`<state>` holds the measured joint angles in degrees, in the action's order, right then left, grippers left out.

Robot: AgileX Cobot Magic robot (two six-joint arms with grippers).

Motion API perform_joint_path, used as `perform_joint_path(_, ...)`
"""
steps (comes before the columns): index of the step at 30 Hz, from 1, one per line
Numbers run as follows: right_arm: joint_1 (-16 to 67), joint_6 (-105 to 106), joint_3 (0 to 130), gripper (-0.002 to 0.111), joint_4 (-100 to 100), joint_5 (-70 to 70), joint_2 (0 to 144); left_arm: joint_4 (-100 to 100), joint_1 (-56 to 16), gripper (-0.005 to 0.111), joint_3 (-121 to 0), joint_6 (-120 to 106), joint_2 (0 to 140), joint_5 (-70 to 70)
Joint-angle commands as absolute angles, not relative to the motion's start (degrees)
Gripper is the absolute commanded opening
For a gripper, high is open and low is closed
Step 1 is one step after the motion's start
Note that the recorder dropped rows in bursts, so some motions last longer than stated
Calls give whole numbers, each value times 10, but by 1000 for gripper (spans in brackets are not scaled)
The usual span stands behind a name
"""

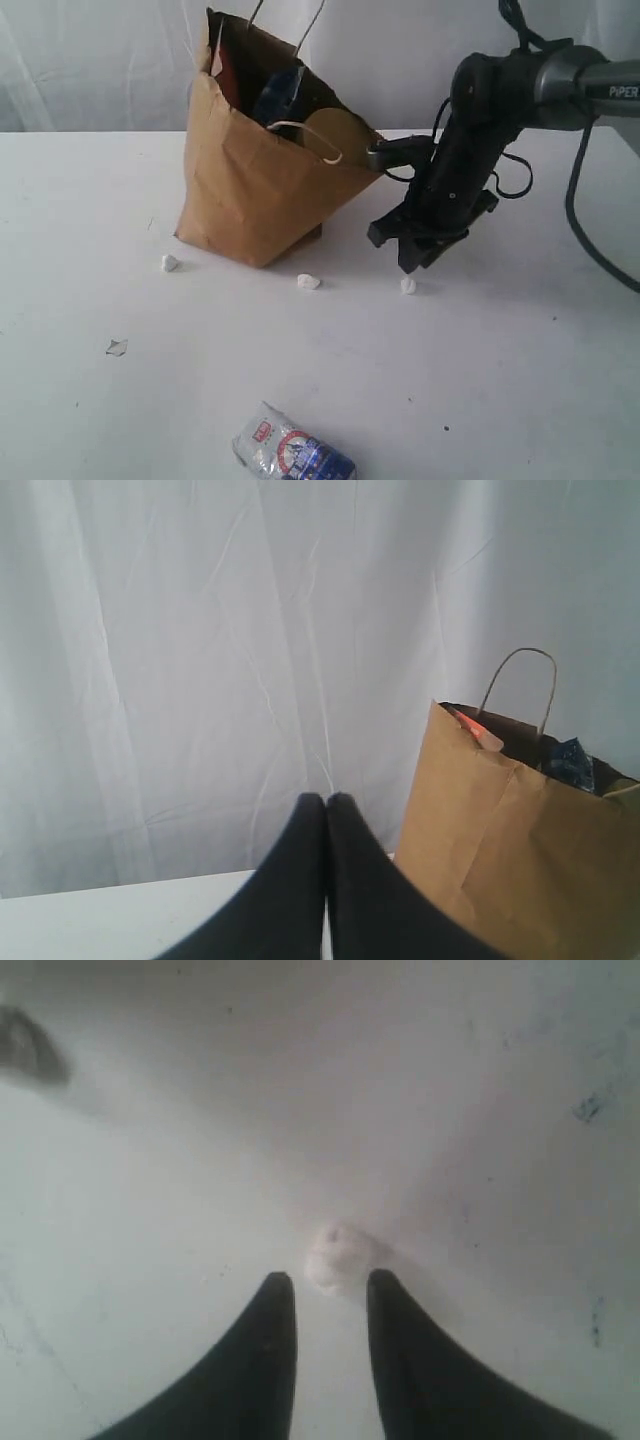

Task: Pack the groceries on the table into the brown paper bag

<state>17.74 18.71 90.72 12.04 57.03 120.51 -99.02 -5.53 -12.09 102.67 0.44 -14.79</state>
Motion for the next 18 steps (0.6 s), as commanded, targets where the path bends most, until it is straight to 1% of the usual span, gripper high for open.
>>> perform_joint_path(1,177,191,905,25,133,550,1216,-999,-60,0,-117,1026,0,-155)
perform_joint_path(6,177,191,912,25,133,587,1204,-999,-60,0,-117,1026,0,-155)
perform_joint_path(13,177,193,942,25,114,662,1124,-999,-60,0,-117,1026,0,-155)
perform_joint_path(18,176,193,933,25,62,681,1082,-999,-60,0,-117,1026,0,-155)
